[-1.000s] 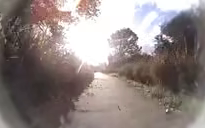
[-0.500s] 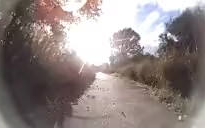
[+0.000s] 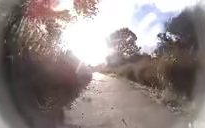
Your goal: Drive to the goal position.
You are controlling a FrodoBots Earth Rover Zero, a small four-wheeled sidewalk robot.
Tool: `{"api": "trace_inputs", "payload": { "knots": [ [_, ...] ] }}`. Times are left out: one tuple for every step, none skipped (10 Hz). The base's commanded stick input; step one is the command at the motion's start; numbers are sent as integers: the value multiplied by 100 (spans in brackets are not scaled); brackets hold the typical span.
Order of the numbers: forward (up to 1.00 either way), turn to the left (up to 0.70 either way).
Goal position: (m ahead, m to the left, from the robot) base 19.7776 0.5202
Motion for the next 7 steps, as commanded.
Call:
{"api": "trace_inputs", "payload": {
  "knots": [
    [0,-50],
    [0,-50],
    [0,-50],
    [0,-50],
    [28,-48],
    [50,-47],
    [50,-47]
  ]
}}
